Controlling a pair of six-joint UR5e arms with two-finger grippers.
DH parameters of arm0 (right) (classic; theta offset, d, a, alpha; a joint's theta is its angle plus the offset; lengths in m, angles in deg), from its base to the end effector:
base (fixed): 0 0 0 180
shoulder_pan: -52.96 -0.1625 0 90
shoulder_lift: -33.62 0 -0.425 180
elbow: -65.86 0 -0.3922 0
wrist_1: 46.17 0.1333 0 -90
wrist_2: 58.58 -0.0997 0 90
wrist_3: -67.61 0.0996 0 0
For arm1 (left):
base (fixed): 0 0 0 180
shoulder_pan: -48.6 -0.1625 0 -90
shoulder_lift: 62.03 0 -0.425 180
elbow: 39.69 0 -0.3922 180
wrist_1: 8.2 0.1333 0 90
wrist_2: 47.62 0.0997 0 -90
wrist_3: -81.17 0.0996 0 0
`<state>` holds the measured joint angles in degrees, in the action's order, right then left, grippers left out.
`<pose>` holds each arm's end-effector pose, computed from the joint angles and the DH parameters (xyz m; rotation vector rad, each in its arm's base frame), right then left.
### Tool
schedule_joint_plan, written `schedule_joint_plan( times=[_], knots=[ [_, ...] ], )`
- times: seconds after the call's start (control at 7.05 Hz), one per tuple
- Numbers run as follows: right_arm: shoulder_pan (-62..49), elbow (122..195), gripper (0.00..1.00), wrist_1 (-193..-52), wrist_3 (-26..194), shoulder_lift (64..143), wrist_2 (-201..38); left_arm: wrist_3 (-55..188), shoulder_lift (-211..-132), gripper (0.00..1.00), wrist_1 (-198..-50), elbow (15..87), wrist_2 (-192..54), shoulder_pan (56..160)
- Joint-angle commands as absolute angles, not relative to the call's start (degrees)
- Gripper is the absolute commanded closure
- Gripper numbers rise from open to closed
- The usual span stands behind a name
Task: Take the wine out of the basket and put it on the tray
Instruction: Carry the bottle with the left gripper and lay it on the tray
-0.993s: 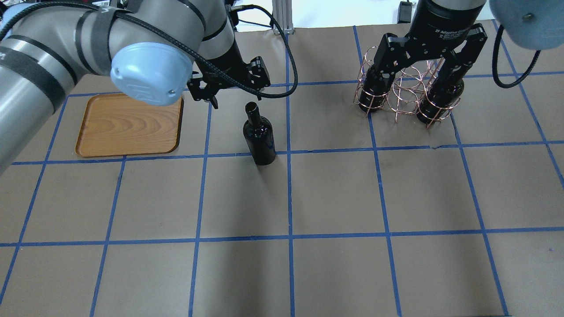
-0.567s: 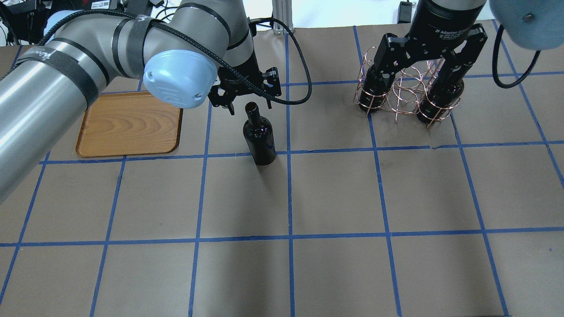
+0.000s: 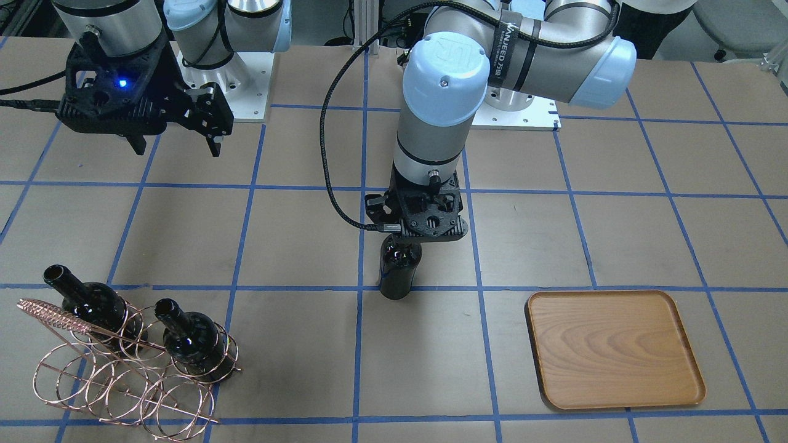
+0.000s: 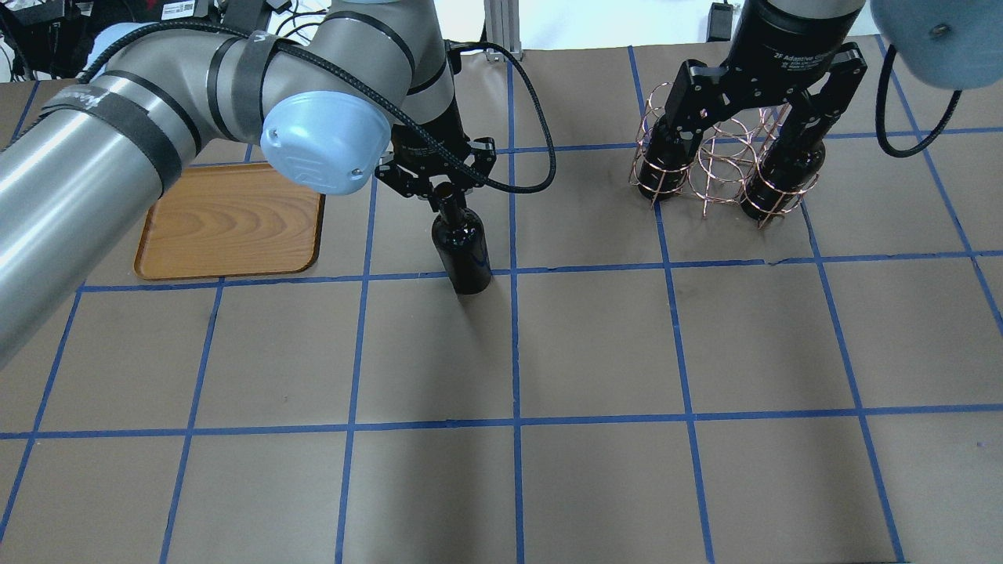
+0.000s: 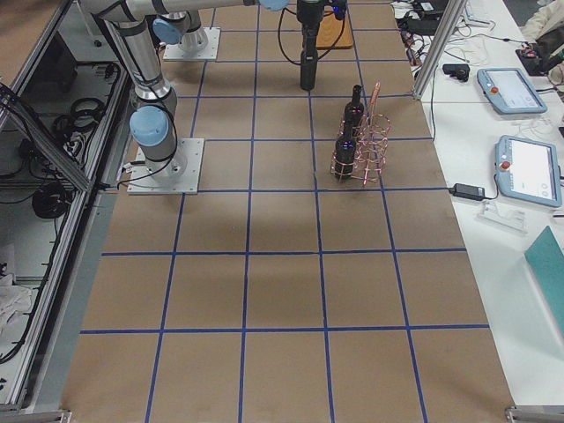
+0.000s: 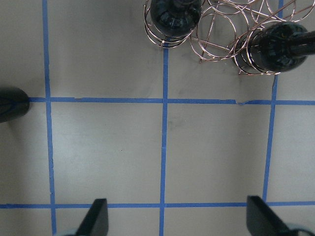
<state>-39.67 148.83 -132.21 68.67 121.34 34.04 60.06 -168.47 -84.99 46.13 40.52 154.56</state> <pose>0.1520 -0.5024 0.5215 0.0419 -3.0960 0.0236 -0.2976 -0.5440 0.3890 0.1391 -3.1024 0.0084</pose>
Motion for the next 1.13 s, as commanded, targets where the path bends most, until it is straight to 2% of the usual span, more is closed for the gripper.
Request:
schedule_joint_plan(
  times=[0.0,0.14,0.71,0.99],
  knots=[
    [-39.67,148.83,0.00,-132.21,68.58,121.34,34.06,60.51,-166.99,1.00,-85.10,45.83,40.45,153.90],
    [-39.67,148.83,0.00,-132.21,68.58,121.34,34.06,64.95,-165.93,1.00,-85.19,45.65,41.06,151.89],
    [-39.76,148.91,0.00,-132.21,68.58,121.34,34.06,85.67,-163.55,1.00,-87.82,45.57,42.73,133.28],
    [-39.76,149.18,0.00,-132.21,68.58,121.43,34.06,95.72,-163.54,1.00,-87.66,45.39,42.30,119.60]
  ],
)
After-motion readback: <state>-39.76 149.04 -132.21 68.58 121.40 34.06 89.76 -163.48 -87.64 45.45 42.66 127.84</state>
